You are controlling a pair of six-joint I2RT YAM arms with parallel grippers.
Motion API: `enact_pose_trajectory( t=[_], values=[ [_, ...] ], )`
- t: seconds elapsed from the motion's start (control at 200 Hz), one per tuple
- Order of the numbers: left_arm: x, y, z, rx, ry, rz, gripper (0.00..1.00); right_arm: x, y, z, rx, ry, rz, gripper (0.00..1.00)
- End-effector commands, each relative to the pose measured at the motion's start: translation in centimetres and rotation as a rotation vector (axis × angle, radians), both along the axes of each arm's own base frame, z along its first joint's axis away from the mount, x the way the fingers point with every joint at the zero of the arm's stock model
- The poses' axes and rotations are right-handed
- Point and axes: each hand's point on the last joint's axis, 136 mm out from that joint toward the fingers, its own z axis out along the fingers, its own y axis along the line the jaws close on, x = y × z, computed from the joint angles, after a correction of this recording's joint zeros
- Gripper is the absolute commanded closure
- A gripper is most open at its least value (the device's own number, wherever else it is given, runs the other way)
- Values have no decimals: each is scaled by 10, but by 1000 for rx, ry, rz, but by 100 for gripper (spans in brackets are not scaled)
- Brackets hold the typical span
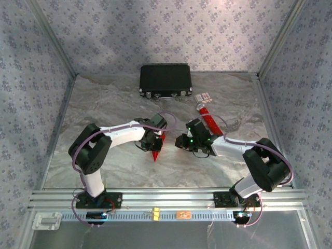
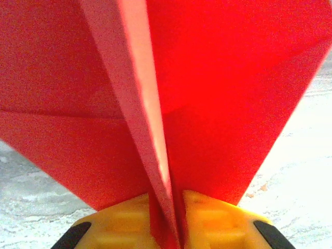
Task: Fold a paper plane with a square sheet of paper (pick it up from the middle)
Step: Place the paper plane at the center of the table.
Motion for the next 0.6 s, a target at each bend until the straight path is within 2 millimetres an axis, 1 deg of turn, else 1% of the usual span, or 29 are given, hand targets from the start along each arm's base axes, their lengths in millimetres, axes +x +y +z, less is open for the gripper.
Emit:
enact_pose_trajectory(
  t=[0.0,0.285,0.38,0.495,0.595],
  values=[
    [0,4,-2,55,-3,-21,83,-2,-4,-1,-13,-1,11,76],
    [-2,9,-12,105,-5,-23,82,-3,-11,-3,-18,-1,-8,76],
    [-3,8,-14,108,-8,-25,78,-4,-14,-3,-18,-5,-14,76],
    [-2,9,-16,116,-14,-15,77,-4,-16,-1,-17,-9,-20,76],
    [-2,11,-18,127,-20,-7,73,-4,-20,0,-21,-13,-29,76]
  ],
)
